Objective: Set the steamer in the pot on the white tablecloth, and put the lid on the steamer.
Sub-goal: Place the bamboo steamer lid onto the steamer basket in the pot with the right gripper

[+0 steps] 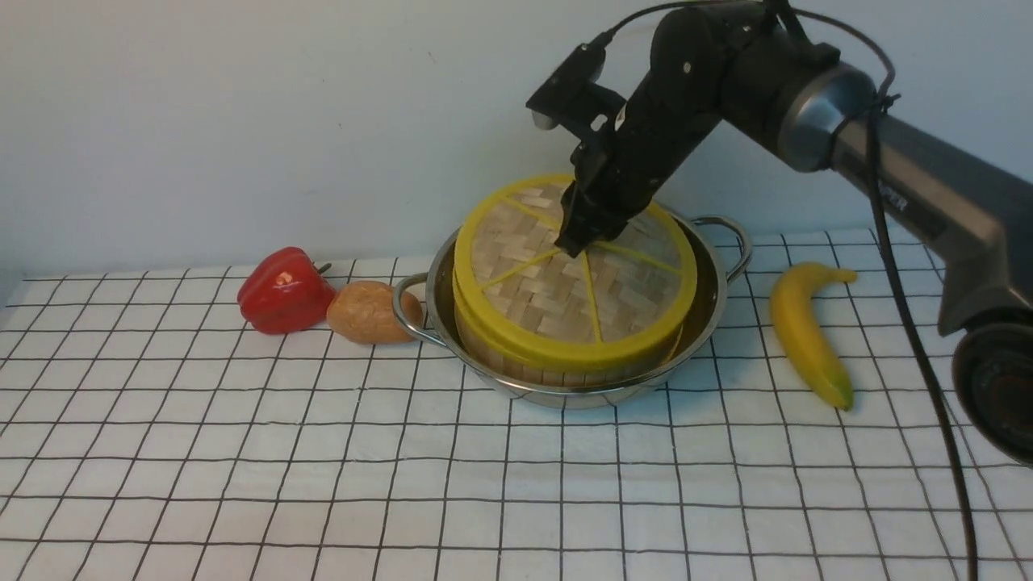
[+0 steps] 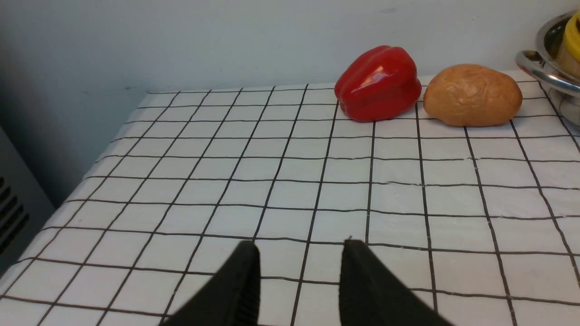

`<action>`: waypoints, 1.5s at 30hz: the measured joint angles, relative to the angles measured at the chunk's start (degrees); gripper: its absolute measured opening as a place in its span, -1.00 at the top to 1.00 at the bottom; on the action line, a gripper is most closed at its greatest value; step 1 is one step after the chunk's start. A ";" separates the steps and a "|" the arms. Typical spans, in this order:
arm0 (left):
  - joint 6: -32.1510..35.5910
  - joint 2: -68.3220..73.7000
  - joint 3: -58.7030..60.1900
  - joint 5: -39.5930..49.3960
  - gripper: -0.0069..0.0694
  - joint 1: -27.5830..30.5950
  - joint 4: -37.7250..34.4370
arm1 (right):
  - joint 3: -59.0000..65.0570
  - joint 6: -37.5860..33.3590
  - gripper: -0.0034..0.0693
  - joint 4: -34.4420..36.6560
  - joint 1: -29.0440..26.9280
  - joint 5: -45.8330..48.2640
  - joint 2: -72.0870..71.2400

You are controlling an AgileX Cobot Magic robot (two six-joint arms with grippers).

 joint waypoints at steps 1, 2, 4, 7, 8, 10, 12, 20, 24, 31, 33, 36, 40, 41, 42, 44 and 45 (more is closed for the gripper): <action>0.00 0.00 0.00 0.00 0.18 0.00 0.00 | -1.02 0.06 0.51 -0.38 0.00 0.56 0.00; 0.00 0.00 0.00 0.00 0.18 0.00 0.00 | -1.02 0.06 0.51 -0.44 0.00 0.62 0.00; 0.00 0.00 0.00 0.00 0.18 0.00 0.00 | -2.64 0.06 0.51 -0.67 0.00 0.76 0.00; 0.00 0.00 0.00 0.00 0.18 0.00 0.00 | -2.70 0.06 0.51 -0.35 0.00 0.83 0.12; 0.00 0.00 0.00 0.00 0.18 0.00 0.00 | -2.70 0.06 0.51 -0.07 0.00 0.97 0.26; 0.00 0.00 0.00 0.00 0.18 0.00 0.00 | -2.70 0.06 0.51 0.51 0.00 0.90 0.42; 0.00 0.00 0.00 0.00 0.18 0.00 0.00 | -2.70 0.00 0.51 1.77 0.00 0.68 1.09; 0.00 0.00 0.00 0.00 0.18 0.00 0.00 | -2.70 -0.20 0.51 1.95 0.00 -1.25 3.23; 0.00 0.00 0.00 0.00 0.18 0.00 0.00 | -2.70 -0.25 0.51 2.00 0.00 -1.43 3.37; 0.00 0.00 0.00 0.00 0.18 0.00 0.00 | -2.70 -0.80 0.51 2.49 0.00 -1.50 3.42; 0.00 0.00 0.00 0.00 0.18 0.00 0.00 | -2.71 -1.31 0.46 2.53 0.00 -1.50 3.48; 0.00 0.00 0.00 0.00 0.18 0.00 0.00 | -2.71 -1.58 0.03 2.94 0.00 -3.47 3.48; 0.00 0.00 0.00 0.00 0.18 0.00 0.00 | -3.30 -1.18 -0.70 1.74 0.00 -4.08 2.73; 0.00 0.00 0.00 0.00 0.18 0.00 0.00 | -3.85 -0.75 -0.79 0.83 0.00 -3.59 2.28; 0.00 0.00 0.00 0.00 0.18 0.00 0.00 | -4.40 -0.24 -0.84 0.11 0.00 -3.18 1.62; 0.00 0.00 0.00 0.00 0.18 0.00 0.00 | -5.94 1.28 -0.89 -2.74 0.00 -2.12 -0.13; 0.00 0.00 0.00 0.00 0.18 0.00 0.00 | -6.10 1.66 -0.89 -3.10 0.00 -2.01 -0.34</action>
